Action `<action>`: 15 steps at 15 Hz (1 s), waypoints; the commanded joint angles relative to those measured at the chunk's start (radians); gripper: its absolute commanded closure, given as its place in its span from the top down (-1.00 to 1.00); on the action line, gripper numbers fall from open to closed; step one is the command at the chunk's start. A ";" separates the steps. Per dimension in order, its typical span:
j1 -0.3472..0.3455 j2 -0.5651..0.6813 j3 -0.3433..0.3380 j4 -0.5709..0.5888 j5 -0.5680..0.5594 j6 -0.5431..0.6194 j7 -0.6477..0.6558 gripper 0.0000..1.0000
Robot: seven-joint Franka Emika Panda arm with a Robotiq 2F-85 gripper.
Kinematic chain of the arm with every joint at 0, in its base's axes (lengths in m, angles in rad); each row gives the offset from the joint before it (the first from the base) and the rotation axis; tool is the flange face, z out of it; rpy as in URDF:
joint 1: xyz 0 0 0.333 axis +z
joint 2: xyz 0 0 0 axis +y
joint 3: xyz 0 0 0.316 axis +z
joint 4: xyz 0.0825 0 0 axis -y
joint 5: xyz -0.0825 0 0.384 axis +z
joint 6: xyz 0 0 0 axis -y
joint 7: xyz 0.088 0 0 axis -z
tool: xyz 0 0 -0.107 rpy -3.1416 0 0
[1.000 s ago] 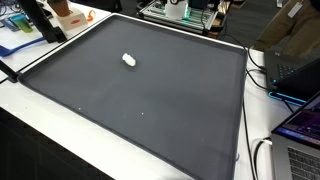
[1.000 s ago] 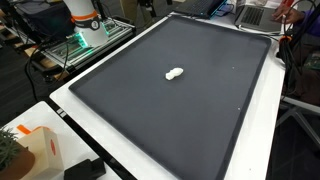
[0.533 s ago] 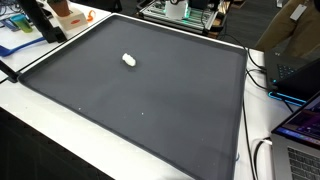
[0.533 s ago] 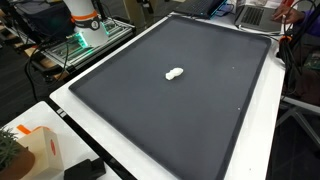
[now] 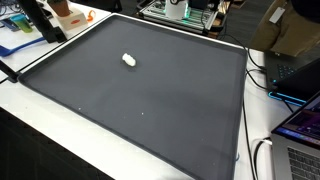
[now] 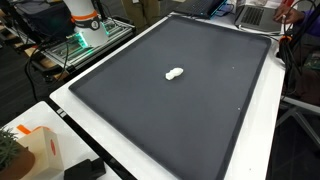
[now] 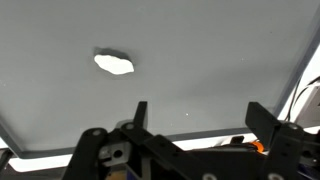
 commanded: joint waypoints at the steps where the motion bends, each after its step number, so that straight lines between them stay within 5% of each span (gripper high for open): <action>1: 0.037 0.045 -0.006 0.105 0.002 -0.061 -0.062 1.00; 5: 0.058 0.078 -0.033 0.218 0.013 -0.166 -0.170 1.00; 6: 0.041 0.049 -0.004 0.162 0.002 -0.109 -0.107 1.00; 15: 0.034 0.098 0.004 0.279 -0.001 -0.173 -0.078 1.00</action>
